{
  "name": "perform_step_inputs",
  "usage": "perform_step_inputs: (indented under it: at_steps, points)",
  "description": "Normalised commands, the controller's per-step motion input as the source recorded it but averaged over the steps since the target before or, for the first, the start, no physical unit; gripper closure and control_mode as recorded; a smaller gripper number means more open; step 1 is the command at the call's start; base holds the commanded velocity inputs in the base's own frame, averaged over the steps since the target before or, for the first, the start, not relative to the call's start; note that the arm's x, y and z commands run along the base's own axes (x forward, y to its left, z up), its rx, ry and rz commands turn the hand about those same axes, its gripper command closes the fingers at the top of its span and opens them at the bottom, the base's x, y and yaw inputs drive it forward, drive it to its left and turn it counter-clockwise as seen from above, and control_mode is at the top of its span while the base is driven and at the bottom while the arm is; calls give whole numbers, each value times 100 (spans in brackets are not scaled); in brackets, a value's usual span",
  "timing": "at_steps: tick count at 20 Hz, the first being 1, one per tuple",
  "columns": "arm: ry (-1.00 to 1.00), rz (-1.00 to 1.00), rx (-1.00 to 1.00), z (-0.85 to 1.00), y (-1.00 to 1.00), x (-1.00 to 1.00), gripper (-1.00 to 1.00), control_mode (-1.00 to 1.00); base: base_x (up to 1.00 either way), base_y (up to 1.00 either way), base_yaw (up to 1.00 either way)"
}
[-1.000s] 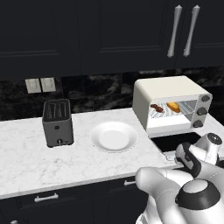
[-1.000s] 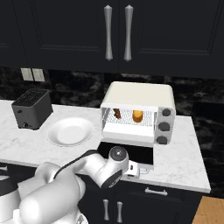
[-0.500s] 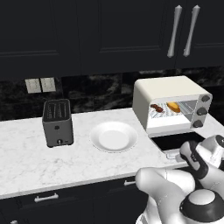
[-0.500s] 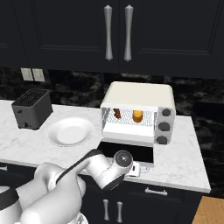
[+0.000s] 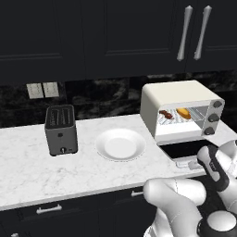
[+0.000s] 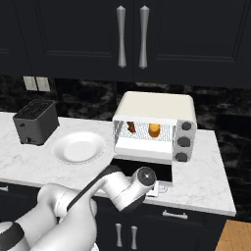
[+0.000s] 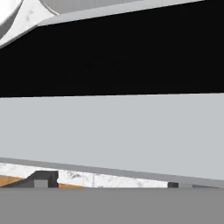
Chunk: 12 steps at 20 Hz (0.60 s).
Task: Pick up the kebab skewer and baguette bread, and place them inside the toaster oven. Close the toaster oven door and start by setting the timer.
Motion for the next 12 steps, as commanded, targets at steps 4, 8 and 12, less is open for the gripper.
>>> perform_step_inputs:
  at_steps: [4,8,12]
  points:
    - [-18,0,0,50,36,93,-100,-100,0,0,0]
    - [-21,0,0,46,43,92,-100,-100,0,0,0]
    - [-24,0,0,30,53,90,-100,-100,0,0,0]
